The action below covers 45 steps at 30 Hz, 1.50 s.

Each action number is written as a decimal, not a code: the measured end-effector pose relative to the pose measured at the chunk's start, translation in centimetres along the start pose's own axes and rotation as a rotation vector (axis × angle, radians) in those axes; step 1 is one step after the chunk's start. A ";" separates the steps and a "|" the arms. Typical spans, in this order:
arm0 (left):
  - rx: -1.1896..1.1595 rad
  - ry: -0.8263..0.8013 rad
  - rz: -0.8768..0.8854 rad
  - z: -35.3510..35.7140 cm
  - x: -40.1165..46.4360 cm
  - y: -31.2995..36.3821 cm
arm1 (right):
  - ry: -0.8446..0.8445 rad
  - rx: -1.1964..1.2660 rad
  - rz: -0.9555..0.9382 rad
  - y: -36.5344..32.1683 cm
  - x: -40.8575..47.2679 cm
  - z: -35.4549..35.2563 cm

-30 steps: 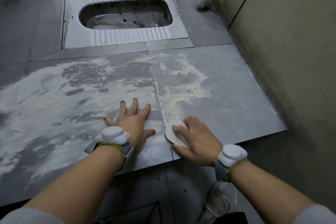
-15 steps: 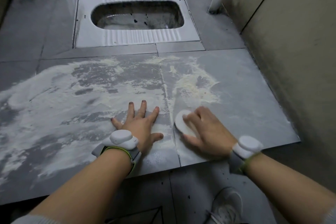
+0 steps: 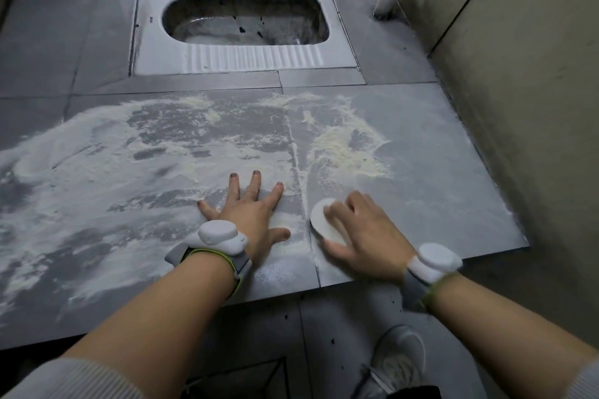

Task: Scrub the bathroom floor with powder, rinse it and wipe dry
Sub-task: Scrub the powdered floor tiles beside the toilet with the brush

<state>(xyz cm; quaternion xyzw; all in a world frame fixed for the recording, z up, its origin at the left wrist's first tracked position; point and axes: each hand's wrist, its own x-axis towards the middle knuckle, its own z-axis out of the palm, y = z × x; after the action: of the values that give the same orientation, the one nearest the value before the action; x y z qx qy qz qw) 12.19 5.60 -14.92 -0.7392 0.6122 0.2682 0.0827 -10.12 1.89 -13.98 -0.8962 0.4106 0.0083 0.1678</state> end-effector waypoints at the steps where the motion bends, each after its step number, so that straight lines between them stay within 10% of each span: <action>1: 0.003 -0.004 0.001 -0.1 -0.1 0.0 | -0.018 -0.003 -0.052 -0.1 -1.4 0.2; 5: 0.007 -0.002 0.010 -0.1 -0.3 0.1 | -0.037 -0.051 -0.110 -0.1 -2.7 1.8; 11: 0.002 0.008 0.004 0.0 -0.3 -0.1 | 0.090 -0.012 0.293 -0.8 4.5 1.4; 18: 0.004 0.000 0.010 0.0 -0.3 0.1 | 0.017 -0.049 -0.130 -0.1 -3.3 2.5; 24: 0.003 0.004 0.014 0.0 -0.2 -0.2 | 0.108 -0.002 0.294 1.8 3.3 -0.1; 33: 0.015 0.007 0.022 -0.1 -0.3 -0.1 | 0.065 -0.039 -0.089 -3.2 -3.7 3.5; 39: 0.009 0.002 0.022 -0.3 -0.1 -0.2 | 0.163 -0.044 0.466 2.6 5.0 0.3; 45: 0.048 0.203 0.090 -2.0 0.7 -0.9 | 0.079 -0.020 -0.015 0.8 1.7 1.3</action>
<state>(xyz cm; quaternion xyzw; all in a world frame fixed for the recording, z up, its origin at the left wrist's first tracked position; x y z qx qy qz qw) 13.69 4.32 -13.71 -0.7320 0.6564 0.1809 0.0257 -9.43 0.62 -15.71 -0.9005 0.4100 -0.0244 0.1427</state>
